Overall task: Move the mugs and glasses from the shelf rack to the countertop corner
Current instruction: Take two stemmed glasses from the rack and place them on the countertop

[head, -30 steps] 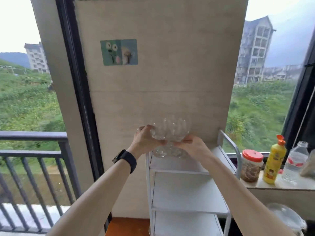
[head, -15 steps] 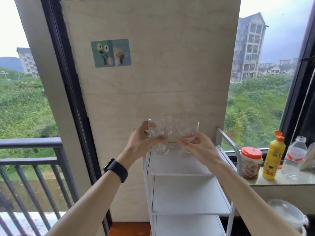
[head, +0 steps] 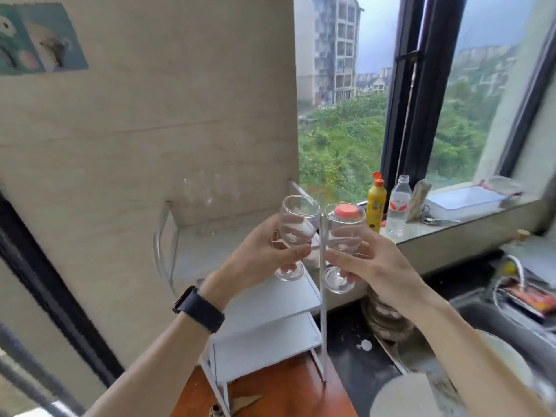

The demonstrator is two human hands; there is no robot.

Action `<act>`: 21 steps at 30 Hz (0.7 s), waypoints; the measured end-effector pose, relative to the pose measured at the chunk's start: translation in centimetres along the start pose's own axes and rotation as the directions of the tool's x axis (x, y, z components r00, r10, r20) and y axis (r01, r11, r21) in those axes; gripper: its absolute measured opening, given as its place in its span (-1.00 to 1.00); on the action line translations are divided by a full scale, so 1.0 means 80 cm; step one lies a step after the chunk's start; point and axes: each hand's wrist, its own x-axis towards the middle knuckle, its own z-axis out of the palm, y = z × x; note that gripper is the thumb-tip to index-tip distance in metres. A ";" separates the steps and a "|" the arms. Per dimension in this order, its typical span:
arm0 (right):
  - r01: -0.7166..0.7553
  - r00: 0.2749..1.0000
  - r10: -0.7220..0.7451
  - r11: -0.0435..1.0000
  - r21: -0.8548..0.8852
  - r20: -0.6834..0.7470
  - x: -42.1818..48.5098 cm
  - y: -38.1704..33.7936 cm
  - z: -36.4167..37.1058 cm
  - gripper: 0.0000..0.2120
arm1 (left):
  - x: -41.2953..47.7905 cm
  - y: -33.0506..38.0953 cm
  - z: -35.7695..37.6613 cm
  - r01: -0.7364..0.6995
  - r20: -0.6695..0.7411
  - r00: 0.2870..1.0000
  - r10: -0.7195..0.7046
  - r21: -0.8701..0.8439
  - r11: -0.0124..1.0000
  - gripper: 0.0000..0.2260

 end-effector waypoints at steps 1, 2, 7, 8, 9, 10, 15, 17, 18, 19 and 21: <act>-0.031 0.999 0.031 0.999 -0.014 -0.034 -0.020 0.005 -0.017 -0.54 | 0.002 -0.003 0.026 0.007 0.053 0.999 -0.006 -0.016 1.000 -0.60; -0.063 0.996 0.061 0.998 -0.024 -0.071 -0.040 0.010 -0.034 -0.54 | 0.004 -0.005 0.052 0.015 0.110 0.994 -0.012 -0.024 1.000 -0.60; -0.201 0.943 0.195 0.980 0.005 -0.271 -0.150 0.034 -0.137 -0.58 | 0.015 0.001 0.197 0.020 0.329 0.944 -0.018 -0.003 1.000 -0.55; -0.226 0.927 0.214 0.974 -0.003 -0.307 -0.175 0.038 -0.160 -0.60 | 0.016 0.003 0.229 0.027 0.361 0.932 -0.021 -0.014 1.000 -0.55; -0.250 0.910 0.231 0.968 -0.010 -0.345 -0.204 0.041 -0.185 -0.63 | 0.017 0.006 0.267 0.035 0.396 0.918 -0.021 -0.028 0.999 -0.56; -0.269 0.891 0.245 0.963 -0.009 -0.382 -0.233 0.043 -0.209 -0.66 | 0.017 0.010 0.305 0.039 0.426 0.905 -0.021 -0.034 0.999 -0.57; -0.351 0.733 0.284 0.936 0.014 -0.618 -0.405 0.054 -0.324 -0.53 | -0.015 0.037 0.515 0.048 0.499 0.866 0.021 -0.124 0.991 -0.67; -0.377 0.647 0.291 0.925 0.035 -0.705 -0.478 0.059 -0.363 -0.48 | -0.037 0.050 0.596 0.065 0.509 0.861 0.014 -0.138 0.988 -0.65; -0.393 0.600 0.294 0.918 0.046 -0.744 -0.525 0.058 -0.385 -0.49 | -0.052 0.058 0.646 0.078 0.539 0.842 0.018 -0.154 0.985 -0.62; -0.408 0.566 0.298 0.911 0.053 -0.769 -0.554 0.060 -0.398 -0.51 | -0.061 0.060 0.678 0.095 0.550 0.835 0.008 -0.159 0.983 -0.58; -0.445 0.469 0.302 0.893 0.074 -0.830 -0.618 0.062 -0.429 -0.53 | -0.081 0.071 0.745 0.103 0.578 0.816 0.004 -0.151 0.983 -0.57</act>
